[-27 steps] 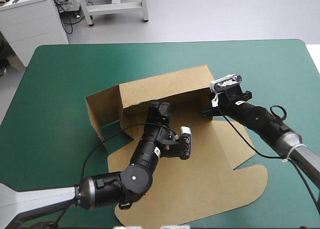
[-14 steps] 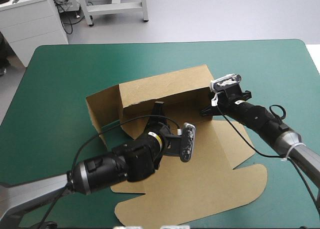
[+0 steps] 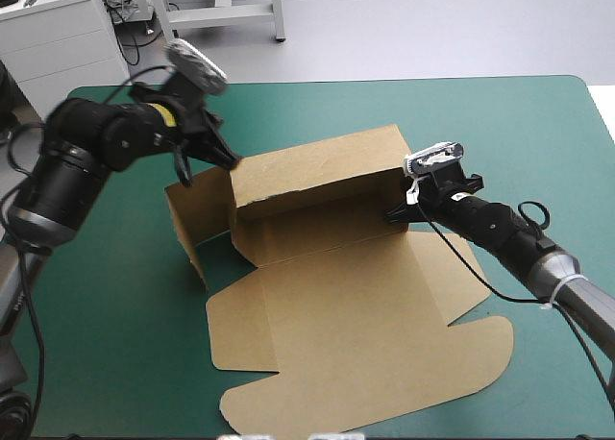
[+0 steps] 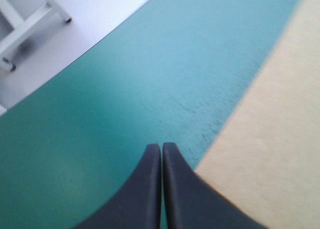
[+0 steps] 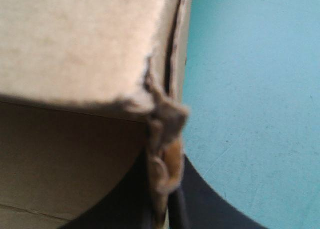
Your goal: Fold the box
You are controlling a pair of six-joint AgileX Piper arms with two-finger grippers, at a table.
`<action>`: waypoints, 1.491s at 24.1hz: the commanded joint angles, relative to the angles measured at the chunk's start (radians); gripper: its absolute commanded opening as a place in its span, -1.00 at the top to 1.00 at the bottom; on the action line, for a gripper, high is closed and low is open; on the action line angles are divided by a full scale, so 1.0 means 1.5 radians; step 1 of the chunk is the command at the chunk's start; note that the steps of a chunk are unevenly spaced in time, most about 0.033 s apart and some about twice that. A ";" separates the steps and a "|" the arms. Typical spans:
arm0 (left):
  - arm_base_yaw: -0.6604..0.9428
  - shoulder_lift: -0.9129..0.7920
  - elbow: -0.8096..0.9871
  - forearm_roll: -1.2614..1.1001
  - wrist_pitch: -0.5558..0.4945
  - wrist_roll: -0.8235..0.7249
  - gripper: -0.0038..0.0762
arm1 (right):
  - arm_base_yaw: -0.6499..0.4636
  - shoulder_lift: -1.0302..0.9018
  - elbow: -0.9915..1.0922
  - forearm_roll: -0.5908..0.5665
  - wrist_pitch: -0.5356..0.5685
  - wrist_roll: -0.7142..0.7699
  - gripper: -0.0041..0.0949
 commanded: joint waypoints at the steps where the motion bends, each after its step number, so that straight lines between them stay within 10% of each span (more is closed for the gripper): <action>1: 0.136 -0.026 -0.025 -0.131 -0.044 -0.056 0.92 | -0.003 -0.023 -0.024 0.013 -0.017 -0.001 0.96; 19: 0.620 -0.028 0.317 -0.572 -0.093 -0.043 0.92 | -0.003 -0.023 -0.027 0.011 0.011 -0.001 0.96; 23: 0.620 -0.028 0.375 -0.571 -0.118 -0.004 0.92 | -0.046 -0.023 -0.105 -0.006 0.133 0.110 0.96; 29: 0.619 -0.028 0.389 -0.571 -0.122 -0.004 0.92 | -0.101 -0.023 -0.301 -0.249 0.445 0.500 0.95; 36: 0.619 -0.028 0.389 -0.571 -0.122 -0.004 0.92 | -0.101 -0.020 -0.367 -0.348 0.657 0.568 0.95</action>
